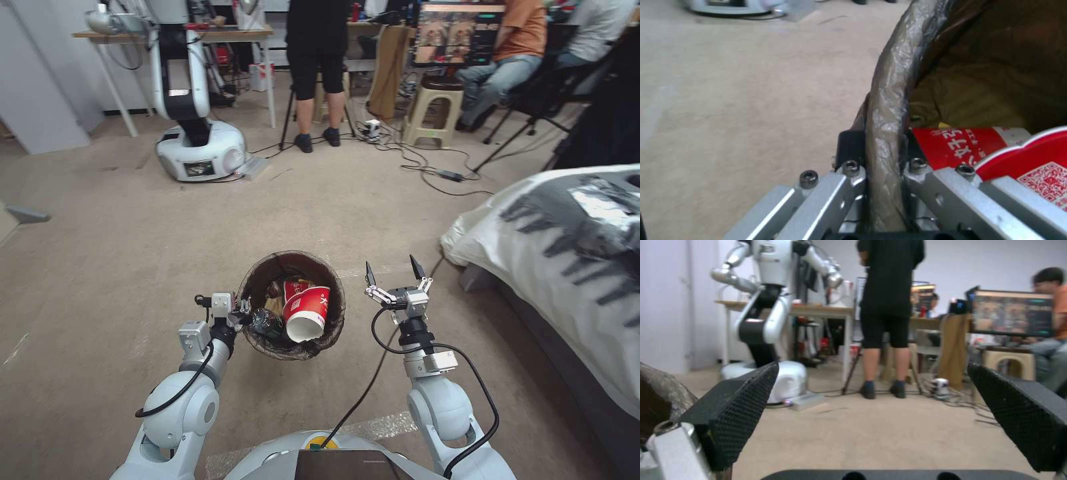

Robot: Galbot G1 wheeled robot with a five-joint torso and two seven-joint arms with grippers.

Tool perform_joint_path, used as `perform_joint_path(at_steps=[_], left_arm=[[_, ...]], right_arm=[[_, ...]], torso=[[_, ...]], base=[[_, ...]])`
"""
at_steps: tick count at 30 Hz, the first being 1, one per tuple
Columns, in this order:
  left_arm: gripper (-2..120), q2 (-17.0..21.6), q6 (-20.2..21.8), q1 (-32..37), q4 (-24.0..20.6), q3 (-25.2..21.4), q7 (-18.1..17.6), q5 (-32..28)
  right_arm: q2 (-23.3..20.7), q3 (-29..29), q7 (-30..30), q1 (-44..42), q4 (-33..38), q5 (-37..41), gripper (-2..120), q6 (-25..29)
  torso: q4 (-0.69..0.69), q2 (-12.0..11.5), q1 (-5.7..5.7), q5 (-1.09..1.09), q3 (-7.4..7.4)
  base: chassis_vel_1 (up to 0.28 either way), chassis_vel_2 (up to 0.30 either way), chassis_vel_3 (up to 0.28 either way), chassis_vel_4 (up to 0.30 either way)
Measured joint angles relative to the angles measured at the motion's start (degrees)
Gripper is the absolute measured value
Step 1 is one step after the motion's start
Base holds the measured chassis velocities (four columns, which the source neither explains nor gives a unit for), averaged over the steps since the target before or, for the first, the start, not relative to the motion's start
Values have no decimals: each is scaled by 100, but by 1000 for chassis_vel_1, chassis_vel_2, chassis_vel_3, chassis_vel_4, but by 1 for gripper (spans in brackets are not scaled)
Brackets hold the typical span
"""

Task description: Pick up the trash bin, then pick up the garbage from the floor and place it into the trash bin.

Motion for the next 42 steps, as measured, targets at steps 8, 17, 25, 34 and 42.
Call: perform_joint_path(at_steps=[8,17,25,34,42], left_arm=[[3,33,-20,-37,48,115,-18,-45],[3,121,672,-43,-70,166,-472,-701],[3,132,1026,-43,-53,117,-849,-1121],[3,107,1432,-61,65,63,-1331,-1643],[3,87,1469,-39,328,4,-1472,-1811]], right_arm=[[-8,7,-16,-6,38,0,100,0],[4,15,-25,-30,55,-1,100,1],[20,14,-39,-36,31,-8,100,21],[39,2,-52,-26,-20,-18,100,58],[66,-1,-71,-24,-80,-54,100,123]], torso=[[-4,0,0,0,0],[-2,0,0,0,0],[-1,0,0,0,0],[-2,0,0,-1,0],[-2,0,0,-1,0]], base=[[15,19,21,12],[0,0,0,0],[0,0,0,0],[0,0,0,0],[0,0,0,0]])
